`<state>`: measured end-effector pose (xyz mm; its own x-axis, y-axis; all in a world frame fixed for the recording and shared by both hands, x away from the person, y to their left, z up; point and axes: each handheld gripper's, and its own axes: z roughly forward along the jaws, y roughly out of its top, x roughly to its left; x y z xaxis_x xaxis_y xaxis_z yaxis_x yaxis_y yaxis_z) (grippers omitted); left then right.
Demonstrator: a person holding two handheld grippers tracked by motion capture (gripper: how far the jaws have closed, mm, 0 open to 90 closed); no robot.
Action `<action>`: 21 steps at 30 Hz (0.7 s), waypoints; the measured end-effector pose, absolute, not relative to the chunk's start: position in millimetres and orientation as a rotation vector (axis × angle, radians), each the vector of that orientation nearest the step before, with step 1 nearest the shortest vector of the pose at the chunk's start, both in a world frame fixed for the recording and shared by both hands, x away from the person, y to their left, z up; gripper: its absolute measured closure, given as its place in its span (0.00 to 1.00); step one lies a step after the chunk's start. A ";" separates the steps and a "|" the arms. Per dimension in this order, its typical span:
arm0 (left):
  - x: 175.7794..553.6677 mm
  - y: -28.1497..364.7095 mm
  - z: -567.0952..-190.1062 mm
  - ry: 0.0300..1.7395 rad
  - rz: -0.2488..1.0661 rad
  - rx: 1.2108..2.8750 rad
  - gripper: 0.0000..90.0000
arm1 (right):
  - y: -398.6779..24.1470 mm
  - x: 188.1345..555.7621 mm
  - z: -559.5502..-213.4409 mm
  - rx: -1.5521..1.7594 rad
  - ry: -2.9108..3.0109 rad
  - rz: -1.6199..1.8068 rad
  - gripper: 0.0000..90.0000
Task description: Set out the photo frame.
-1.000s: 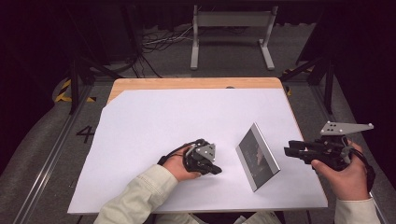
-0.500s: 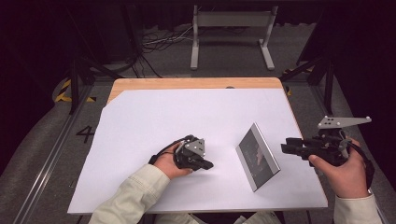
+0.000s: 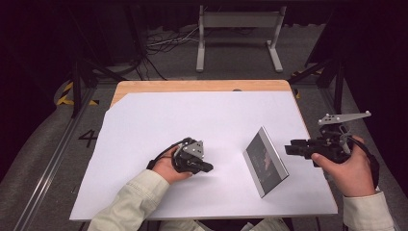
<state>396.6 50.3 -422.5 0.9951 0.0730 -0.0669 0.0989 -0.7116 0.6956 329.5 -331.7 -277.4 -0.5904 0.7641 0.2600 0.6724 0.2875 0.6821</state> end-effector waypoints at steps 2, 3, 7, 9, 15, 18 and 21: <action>396.7 50.4 -422.9 0.121 -0.039 2.369 0.97 | -331.3 331.7 -276.7 1.374 2.423 1.179 0.66; 396.8 50.6 -423.0 0.122 -0.038 2.370 0.97 | -331.1 332.2 -276.5 1.382 2.421 1.173 0.65; 397.1 51.4 -423.1 0.127 -0.036 2.374 0.97 | -330.9 334.8 -276.3 1.415 2.421 1.145 0.65; 397.3 51.6 -423.4 0.129 -0.032 2.375 0.97 | -330.9 335.5 -276.5 1.438 2.420 1.121 0.65; 397.1 51.7 -424.0 0.133 -0.027 2.378 0.97 | -328.7 334.6 -273.4 1.469 2.404 1.093 0.64; 397.4 51.8 -423.7 0.131 -0.026 2.380 0.96 | -326.0 334.5 -270.4 1.500 2.399 1.062 0.65; 397.6 52.0 -423.6 0.131 -0.026 2.381 0.97 | -321.1 335.3 -268.0 1.524 2.406 1.024 0.65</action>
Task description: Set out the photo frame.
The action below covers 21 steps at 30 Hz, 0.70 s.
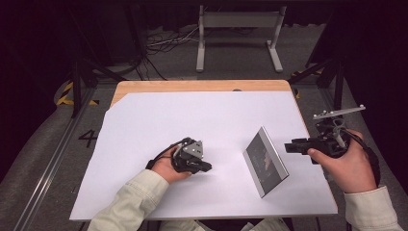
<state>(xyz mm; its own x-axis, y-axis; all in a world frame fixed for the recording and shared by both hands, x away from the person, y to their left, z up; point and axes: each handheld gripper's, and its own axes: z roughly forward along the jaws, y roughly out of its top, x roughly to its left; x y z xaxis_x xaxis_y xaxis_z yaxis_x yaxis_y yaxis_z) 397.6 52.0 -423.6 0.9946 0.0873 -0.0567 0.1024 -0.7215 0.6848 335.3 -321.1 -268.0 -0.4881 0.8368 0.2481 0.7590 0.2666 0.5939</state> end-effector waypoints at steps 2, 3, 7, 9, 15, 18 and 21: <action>397.6 52.4 -423.5 0.134 -0.026 2.381 0.97 | -319.8 335.6 -267.5 1.529 2.407 1.010 0.65; 397.8 52.6 -423.4 0.133 -0.026 2.381 0.97 | -318.7 335.9 -267.3 1.535 2.408 1.004 0.65; 398.4 53.3 -423.3 0.135 -0.028 2.377 0.97 | -312.1 335.9 -266.0 1.557 2.416 0.978 0.63; 398.6 53.1 -423.6 0.132 -0.028 2.378 0.97 | -310.9 335.6 -265.9 1.557 2.415 0.978 0.62; 399.4 53.1 -423.7 0.129 -0.023 2.378 0.97 | -303.5 331.9 -265.8 1.586 2.399 0.957 0.60; 399.7 53.9 -423.8 0.135 -0.027 2.379 0.97 | -301.0 331.3 -266.4 1.591 2.398 0.951 0.60; 400.7 54.9 -424.3 0.141 -0.026 2.378 0.97 | -297.5 331.2 -268.8 1.593 2.404 0.951 0.58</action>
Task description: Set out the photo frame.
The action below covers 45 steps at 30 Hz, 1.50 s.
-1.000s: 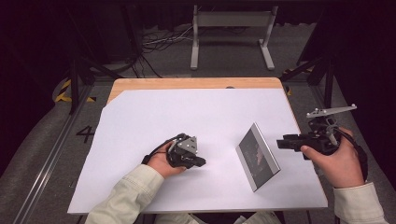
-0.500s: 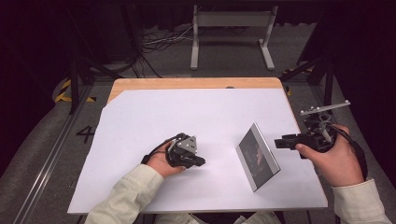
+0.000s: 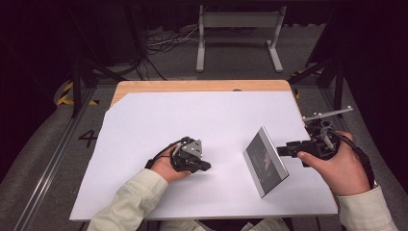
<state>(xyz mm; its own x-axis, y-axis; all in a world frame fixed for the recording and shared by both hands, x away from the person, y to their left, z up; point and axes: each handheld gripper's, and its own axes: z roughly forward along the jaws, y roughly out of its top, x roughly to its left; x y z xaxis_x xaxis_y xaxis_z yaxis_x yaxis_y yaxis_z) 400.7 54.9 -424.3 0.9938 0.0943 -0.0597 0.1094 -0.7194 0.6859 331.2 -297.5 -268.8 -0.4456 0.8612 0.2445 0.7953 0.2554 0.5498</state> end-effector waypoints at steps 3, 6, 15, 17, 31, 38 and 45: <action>401.0 55.6 -424.5 0.146 -0.029 2.377 0.97 | -294.4 331.3 -271.3 1.594 2.412 0.944 0.58; 401.1 55.8 -424.2 0.145 -0.028 2.377 0.97 | -291.7 332.3 -274.6 1.598 2.414 0.932 0.57; 401.5 56.3 -423.9 0.143 -0.031 2.372 0.97 | -287.0 334.6 -284.3 1.610 2.426 0.905 0.58; 401.7 56.3 -423.9 0.141 -0.034 2.368 0.97 | -286.0 335.0 -286.0 1.613 2.429 0.895 0.59; 402.3 57.0 -424.6 0.142 -0.049 2.354 0.96 | -277.3 339.7 -301.4 1.627 2.456 0.831 0.61; 402.1 56.9 -424.4 0.130 -0.049 2.353 0.97 | -273.2 340.6 -305.8 1.651 2.462 0.796 0.67; 402.3 57.4 -424.6 0.135 -0.048 2.356 0.97 | -268.6 340.3 -308.4 1.663 2.481 0.743 0.76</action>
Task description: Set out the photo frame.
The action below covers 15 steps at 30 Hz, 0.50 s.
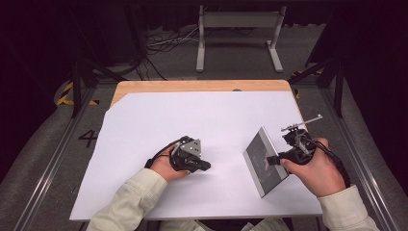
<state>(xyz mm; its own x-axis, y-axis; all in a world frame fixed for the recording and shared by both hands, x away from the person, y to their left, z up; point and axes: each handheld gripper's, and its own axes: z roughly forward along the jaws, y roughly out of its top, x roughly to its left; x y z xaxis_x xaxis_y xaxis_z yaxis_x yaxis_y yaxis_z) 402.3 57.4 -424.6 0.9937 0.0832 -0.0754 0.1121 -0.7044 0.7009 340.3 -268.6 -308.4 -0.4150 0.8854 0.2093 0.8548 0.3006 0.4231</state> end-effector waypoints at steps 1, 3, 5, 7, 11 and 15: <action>402.3 57.5 -424.6 0.135 -0.049 2.356 0.97 | -267.8 340.1 -308.4 1.663 2.483 0.739 0.78; 402.4 57.6 -424.8 0.135 -0.050 2.354 0.97 | -266.4 340.0 -308.1 1.658 2.491 0.734 0.82; 402.5 57.5 -425.0 0.134 -0.050 2.354 0.97 | -264.6 339.8 -307.3 1.651 2.491 0.719 0.83; 402.4 57.6 -424.9 0.135 -0.051 2.354 0.97 | -263.6 339.5 -306.6 1.648 2.486 0.706 0.84; 402.5 57.7 -424.9 0.135 -0.051 2.352 0.97 | -260.8 338.4 -305.2 1.648 2.475 0.680 0.88; 402.8 58.2 -424.8 0.135 -0.049 2.351 0.97 | -260.4 337.4 -305.0 1.651 2.460 0.679 0.89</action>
<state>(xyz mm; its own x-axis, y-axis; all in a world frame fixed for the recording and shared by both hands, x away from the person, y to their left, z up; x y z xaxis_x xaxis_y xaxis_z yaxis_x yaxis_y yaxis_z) 402.8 58.2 -424.8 0.9937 0.0829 -0.0757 0.1121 -0.7011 0.7042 337.4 -260.4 -305.0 -0.4061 0.8998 0.1594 0.8543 0.3118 0.4159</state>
